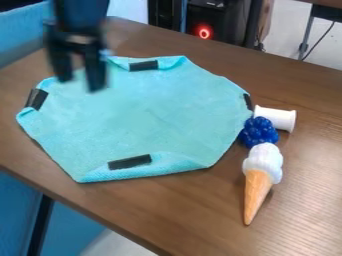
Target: Fold the cloth from the bottom left to the top right
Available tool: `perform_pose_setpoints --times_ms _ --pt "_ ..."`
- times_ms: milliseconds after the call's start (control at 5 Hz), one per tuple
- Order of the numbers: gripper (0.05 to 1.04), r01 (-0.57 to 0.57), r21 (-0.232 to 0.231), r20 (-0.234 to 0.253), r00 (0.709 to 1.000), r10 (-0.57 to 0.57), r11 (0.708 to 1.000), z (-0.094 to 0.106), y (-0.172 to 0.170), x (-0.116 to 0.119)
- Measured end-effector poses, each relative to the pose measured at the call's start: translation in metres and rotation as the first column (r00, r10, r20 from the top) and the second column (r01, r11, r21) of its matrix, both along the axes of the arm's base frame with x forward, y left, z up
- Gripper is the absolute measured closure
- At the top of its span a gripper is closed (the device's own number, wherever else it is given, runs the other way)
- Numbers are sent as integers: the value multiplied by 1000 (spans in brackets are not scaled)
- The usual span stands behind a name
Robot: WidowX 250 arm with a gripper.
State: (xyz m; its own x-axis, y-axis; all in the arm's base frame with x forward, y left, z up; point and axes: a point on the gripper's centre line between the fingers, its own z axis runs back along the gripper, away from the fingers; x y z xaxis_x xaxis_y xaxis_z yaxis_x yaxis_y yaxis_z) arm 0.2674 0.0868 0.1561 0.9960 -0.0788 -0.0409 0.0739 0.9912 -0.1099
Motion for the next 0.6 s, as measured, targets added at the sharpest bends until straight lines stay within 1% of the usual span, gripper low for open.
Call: perform_pose_setpoints --times_ms 200,400,600 --pt "83 -213 24 127 970 208 977 3 45 1" --pt "83 -327 47 223 925 309 944 8 94 -11" --pt "83 -378 70 314 887 339 923 13 123 -15"
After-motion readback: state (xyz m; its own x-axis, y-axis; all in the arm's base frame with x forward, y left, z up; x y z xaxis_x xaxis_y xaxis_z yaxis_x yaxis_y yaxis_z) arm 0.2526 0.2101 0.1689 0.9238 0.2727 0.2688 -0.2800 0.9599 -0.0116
